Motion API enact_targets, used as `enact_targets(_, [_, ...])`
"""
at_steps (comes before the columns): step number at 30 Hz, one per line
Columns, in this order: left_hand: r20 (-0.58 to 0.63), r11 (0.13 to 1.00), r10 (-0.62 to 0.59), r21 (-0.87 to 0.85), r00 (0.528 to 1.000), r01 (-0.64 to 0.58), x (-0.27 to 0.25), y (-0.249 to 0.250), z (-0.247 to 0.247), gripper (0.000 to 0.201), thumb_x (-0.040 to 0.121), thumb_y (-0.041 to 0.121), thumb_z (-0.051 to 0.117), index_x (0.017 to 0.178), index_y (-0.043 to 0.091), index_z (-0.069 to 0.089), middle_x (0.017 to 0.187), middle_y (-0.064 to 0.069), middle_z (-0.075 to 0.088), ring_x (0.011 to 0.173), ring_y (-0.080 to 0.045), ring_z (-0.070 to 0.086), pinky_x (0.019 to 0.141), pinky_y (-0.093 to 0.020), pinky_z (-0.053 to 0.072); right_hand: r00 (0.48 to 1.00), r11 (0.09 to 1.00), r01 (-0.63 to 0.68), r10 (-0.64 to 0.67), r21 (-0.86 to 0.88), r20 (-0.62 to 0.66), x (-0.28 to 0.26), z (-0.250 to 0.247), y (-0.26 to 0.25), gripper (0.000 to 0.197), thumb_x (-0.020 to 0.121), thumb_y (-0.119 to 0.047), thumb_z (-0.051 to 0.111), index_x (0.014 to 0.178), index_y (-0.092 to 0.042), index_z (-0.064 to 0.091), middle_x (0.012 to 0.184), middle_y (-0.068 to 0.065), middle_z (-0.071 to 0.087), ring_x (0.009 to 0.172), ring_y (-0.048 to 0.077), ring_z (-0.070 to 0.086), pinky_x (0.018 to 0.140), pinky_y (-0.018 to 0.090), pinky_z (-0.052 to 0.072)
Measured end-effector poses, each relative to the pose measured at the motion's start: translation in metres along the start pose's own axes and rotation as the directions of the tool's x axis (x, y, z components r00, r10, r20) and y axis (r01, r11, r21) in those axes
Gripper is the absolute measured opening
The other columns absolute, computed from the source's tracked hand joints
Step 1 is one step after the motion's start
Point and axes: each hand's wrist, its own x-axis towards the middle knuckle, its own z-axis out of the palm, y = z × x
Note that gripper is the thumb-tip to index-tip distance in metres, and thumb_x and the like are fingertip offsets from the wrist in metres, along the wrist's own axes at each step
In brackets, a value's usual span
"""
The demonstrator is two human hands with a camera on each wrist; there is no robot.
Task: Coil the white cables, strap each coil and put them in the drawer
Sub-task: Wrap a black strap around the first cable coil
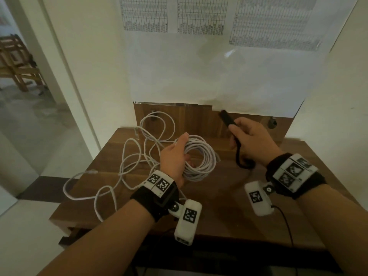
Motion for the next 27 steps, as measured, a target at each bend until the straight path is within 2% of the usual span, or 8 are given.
enact_targets(3, [-0.021,0.998,0.032,0.057,0.999,-0.03,0.0,-0.004,0.003,0.034,0.092,0.045,0.066,0.093,0.013,0.075,0.073,-0.004,0.067,0.066,-0.016,0.063,0.064,-0.033,0.051,0.995,0.994,0.079,-0.083,0.071,0.059,-0.026,-0.004,-0.043,0.012,0.1,-0.026,0.056,0.096,-0.023,0.067,0.058,-0.01,0.058,0.05,0.008,0.05,0.051,0.019,0.044])
enact_targets(5, [-0.018,0.993,0.086,0.085,0.996,-0.084,-0.005,-0.008,0.006,0.043,0.09,0.05,0.065,0.099,0.009,0.075,0.082,-0.009,0.071,0.074,-0.022,0.065,0.072,-0.038,0.052,0.993,0.989,0.009,-0.027,0.149,0.116,-0.039,0.005,-0.059,0.016,0.1,-0.027,0.056,0.095,-0.019,0.07,0.057,-0.009,0.059,0.045,0.004,0.048,0.048,0.014,0.041])
enact_targets(8, [-0.036,0.976,0.198,0.1,0.98,-0.193,-0.016,-0.007,0.012,0.06,0.086,0.06,0.061,0.096,0.001,0.071,0.08,-0.022,0.065,0.07,-0.037,0.062,0.068,-0.05,0.053,0.972,0.933,-0.191,0.136,0.304,0.194,-0.057,0.028,-0.07,0.021,0.101,-0.029,0.056,0.097,-0.016,0.071,0.065,0.002,0.068,0.042,0.008,0.046,0.044,0.02,0.039])
enact_targets(12, [-0.028,0.948,0.283,0.163,0.959,-0.275,-0.03,0.001,0.019,0.053,0.098,0.054,0.051,0.09,0.004,0.068,0.061,-0.005,0.058,0.051,-0.017,0.053,0.05,-0.031,0.043,0.958,0.864,-0.286,0.245,0.414,0.15,-0.069,0.046,-0.071,0.025,0.101,-0.026,0.056,0.094,-0.008,0.072,0.064,0.008,0.068,0.042,0.015,0.052,0.042,0.024,0.044])
enact_targets(14, [-0.027,0.949,0.284,0.153,0.958,-0.277,-0.034,0.002,0.018,0.058,0.097,0.057,0.051,0.089,0.002,0.066,0.055,-0.002,0.055,0.047,-0.017,0.05,0.048,-0.03,0.042,0.955,0.845,-0.295,0.27,0.446,0.12,-0.071,0.048,-0.072,0.025,0.101,-0.025,0.057,0.09,-0.008,0.072,0.064,0.008,0.068,0.042,0.016,0.053,0.041,0.024,0.044])
enact_targets(18, [0.016,0.943,0.307,0.131,0.952,-0.306,-0.041,0.001,0.013,0.087,0.071,0.085,0.053,0.082,0.0,0.063,0.06,-0.012,0.057,0.053,-0.026,0.054,0.055,-0.037,0.047,0.947,0.824,-0.316,0.307,0.47,0.099,-0.076,0.048,-0.073,0.025,0.099,-0.024,0.06,0.088,-0.005,0.072,0.064,0.009,0.067,0.043,0.019,0.055,0.04,0.025,0.044])
enact_targets(23, [0.053,0.943,0.288,0.161,0.956,-0.293,-0.045,0.007,0.01,0.083,0.066,0.076,0.066,0.088,-0.004,0.065,0.062,-0.017,0.061,0.053,-0.03,0.058,0.058,-0.045,0.054,0.963,0.884,-0.27,0.248,0.383,0.106,-0.082,0.05,-0.075,0.03,0.098,-0.024,0.062,0.092,0.004,0.07,0.064,0.009,0.068,0.043,0.018,0.057,0.04,0.027,0.047])
enact_targets(27, [-0.006,0.936,0.297,0.197,0.955,-0.29,-0.043,0.014,0.008,0.058,0.09,0.055,0.063,0.085,-0.002,0.069,0.066,-0.012,0.063,0.058,-0.021,0.059,0.059,-0.033,0.051,0.977,0.875,-0.209,0.168,0.437,0.131,-0.089,0.047,-0.075,0.02,0.098,-0.022,0.061,0.102,-0.004,0.07,0.071,0.01,0.07,0.052,0.02,0.063,0.052,0.03,0.056])
